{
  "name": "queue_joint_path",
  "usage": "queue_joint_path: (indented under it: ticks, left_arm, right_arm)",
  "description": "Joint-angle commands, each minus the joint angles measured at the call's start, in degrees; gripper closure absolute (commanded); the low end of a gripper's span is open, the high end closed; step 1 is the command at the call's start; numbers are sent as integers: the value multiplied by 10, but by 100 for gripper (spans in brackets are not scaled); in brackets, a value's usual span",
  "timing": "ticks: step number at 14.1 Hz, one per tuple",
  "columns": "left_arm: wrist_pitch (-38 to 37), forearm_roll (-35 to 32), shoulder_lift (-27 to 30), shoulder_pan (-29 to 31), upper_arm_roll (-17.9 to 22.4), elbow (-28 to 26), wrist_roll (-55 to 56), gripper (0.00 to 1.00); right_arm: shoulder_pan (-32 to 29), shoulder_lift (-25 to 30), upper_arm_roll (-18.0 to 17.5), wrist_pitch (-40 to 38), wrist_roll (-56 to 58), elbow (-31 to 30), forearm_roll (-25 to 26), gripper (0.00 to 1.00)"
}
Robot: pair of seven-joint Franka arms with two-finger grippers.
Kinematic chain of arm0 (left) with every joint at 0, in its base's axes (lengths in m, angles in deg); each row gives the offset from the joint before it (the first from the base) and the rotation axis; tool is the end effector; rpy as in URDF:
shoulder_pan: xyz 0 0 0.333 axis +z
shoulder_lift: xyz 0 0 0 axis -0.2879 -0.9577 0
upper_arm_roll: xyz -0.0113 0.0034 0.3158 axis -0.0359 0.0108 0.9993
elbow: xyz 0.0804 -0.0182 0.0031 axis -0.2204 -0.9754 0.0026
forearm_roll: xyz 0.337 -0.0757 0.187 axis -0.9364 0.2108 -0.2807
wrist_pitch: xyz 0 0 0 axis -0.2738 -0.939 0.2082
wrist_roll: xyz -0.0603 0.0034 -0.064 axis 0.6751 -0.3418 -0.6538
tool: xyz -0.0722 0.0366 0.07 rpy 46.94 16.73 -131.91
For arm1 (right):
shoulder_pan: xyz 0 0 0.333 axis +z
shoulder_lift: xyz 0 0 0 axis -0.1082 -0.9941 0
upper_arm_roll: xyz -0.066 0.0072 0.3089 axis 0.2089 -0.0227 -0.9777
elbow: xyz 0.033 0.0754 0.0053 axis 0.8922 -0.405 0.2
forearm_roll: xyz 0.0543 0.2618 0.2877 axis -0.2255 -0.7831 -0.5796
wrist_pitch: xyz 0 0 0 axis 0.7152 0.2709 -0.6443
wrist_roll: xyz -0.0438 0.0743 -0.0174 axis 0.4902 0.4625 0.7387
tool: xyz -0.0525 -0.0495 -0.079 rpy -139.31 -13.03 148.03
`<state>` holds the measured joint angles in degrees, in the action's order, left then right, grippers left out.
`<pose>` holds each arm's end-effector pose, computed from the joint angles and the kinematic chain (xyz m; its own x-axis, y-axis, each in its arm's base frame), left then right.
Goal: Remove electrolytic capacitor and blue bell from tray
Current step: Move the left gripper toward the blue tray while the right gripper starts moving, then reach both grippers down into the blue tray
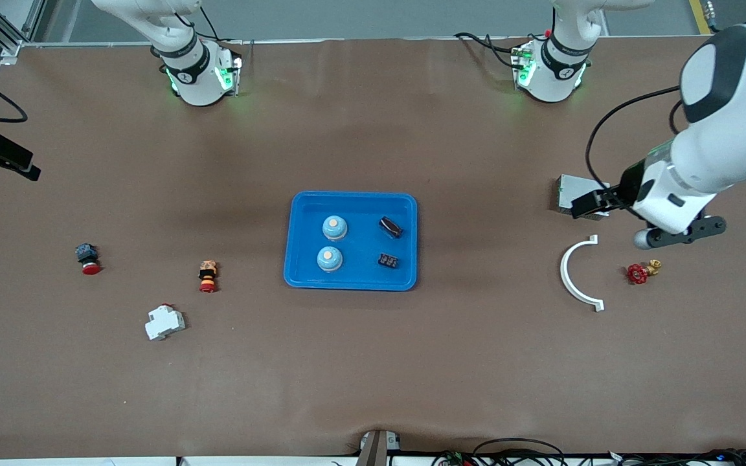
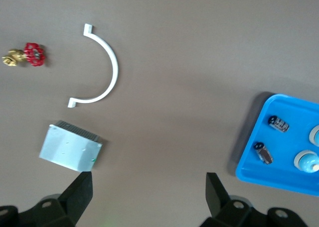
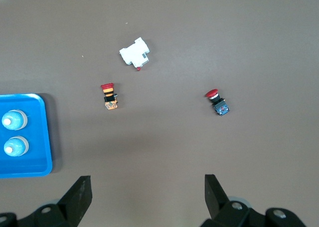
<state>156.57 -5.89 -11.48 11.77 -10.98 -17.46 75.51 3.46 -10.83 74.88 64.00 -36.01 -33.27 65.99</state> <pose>0.5899 -0.1310 0.5156 0.9673 0.2196 -0.1272 0.2313 -0.9691 0.0857 0.5446 -0.0513 0.6302 0.9964 -0.0842 0.0045 -0.0842 -0.9964 -0.0091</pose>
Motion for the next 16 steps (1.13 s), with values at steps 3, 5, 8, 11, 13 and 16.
queue_joint_path:
  ticks: [3,5,8,11,13,16]
  left_arm:
    - [63,1,-30,-45,-1,-16,100,0]
    - [86,0,-51,-64,-1,-16,141,0]
    - [129,0,-78,-105,-1,-15,219,0]
    - [158,0,-100,-128,-1,-12,280,0]
    - [181,0,-116,-139,-1,-10,316,0]
    - [204,0,-147,-164,-1,4,362,0]
  right_arm:
    - [-5,21,-2,15,-7,-53,-14,0]
    - [-5,43,-2,55,-11,-104,-40,0]
    - [0,80,-5,149,-46,-212,-48,0]
    - [45,79,-6,183,-138,-246,-48,0]
    - [77,77,-7,224,-190,-279,-47,0]
    - [142,65,-6,275,-307,-307,-47,0]
